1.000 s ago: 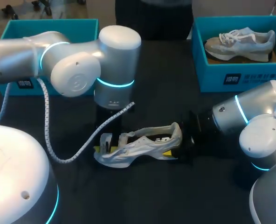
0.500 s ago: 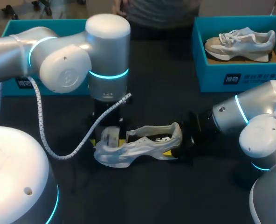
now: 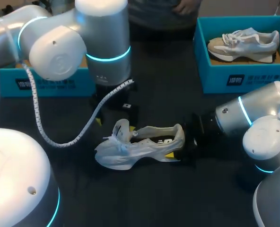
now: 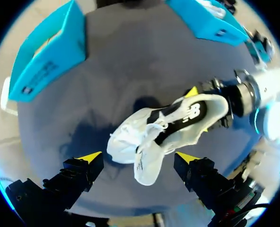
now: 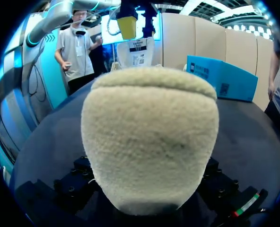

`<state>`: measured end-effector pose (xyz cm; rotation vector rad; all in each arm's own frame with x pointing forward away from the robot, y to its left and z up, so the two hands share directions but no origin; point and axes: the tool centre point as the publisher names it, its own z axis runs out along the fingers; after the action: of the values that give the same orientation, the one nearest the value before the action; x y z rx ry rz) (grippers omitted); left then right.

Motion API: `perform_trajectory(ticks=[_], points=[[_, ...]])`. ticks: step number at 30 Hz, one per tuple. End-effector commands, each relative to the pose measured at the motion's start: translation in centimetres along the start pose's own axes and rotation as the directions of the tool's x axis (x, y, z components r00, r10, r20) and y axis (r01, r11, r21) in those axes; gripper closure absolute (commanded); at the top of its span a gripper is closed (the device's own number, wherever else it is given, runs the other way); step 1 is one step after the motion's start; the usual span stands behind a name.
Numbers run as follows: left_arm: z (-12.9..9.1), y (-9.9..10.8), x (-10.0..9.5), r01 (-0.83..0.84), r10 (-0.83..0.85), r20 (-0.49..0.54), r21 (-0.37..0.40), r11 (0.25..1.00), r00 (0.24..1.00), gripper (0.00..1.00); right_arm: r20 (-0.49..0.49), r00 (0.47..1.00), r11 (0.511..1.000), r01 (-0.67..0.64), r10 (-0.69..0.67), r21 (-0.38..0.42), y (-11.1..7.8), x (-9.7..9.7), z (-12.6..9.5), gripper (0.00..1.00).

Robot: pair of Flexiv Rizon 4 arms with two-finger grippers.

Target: Take the shoe out of the shoebox, open the shoe tongue, remove and reinsert the insole, then place the shoe into the shoebox

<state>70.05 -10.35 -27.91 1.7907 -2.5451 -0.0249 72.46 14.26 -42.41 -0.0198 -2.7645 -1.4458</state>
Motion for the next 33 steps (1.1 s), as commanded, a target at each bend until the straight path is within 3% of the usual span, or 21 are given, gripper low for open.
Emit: perform_trajectory(ticks=[1,5,7,9,25,33], points=[[-1.5,-0.6,1.3,-0.33,0.325,0.098,0.046,0.943,0.941,0.0,0.0,1.0,1.0,-0.001,0.001,0.004,0.0,-0.2,0.2,1.0],[-2.3,-1.4,2.1,-0.516,0.502,0.167,0.054,0.855,0.848,0.0,0.0,1.0,1.0,-0.001,0.001,0.004,0.0,-0.2,0.2,1.0],[-2.5,-1.8,2.6,-0.619,0.615,0.199,-0.047,0.784,0.763,0.0,0.0,1.0,1.0,-0.001,0.001,0.004,0.0,-0.2,0.2,1.0],[-2.2,-3.0,3.3,-0.615,0.643,0.185,-0.19,0.765,0.743,0.0,0.0,1.0,1.0,-0.001,0.001,0.004,0.0,-0.2,0.2,1.0],[-2.2,-3.0,3.3,-0.615,0.643,0.185,-0.19,0.765,0.743,0.0,0.0,1.0,1.0,-0.001,0.001,0.004,0.0,-0.2,0.2,1.0],[-1.1,-5.2,3.8,-0.727,0.731,0.239,-0.121,0.676,0.639,0.0,0.0,1.0,1.0,-0.001,0.001,0.004,0.0,-0.2,0.2,1.0]])
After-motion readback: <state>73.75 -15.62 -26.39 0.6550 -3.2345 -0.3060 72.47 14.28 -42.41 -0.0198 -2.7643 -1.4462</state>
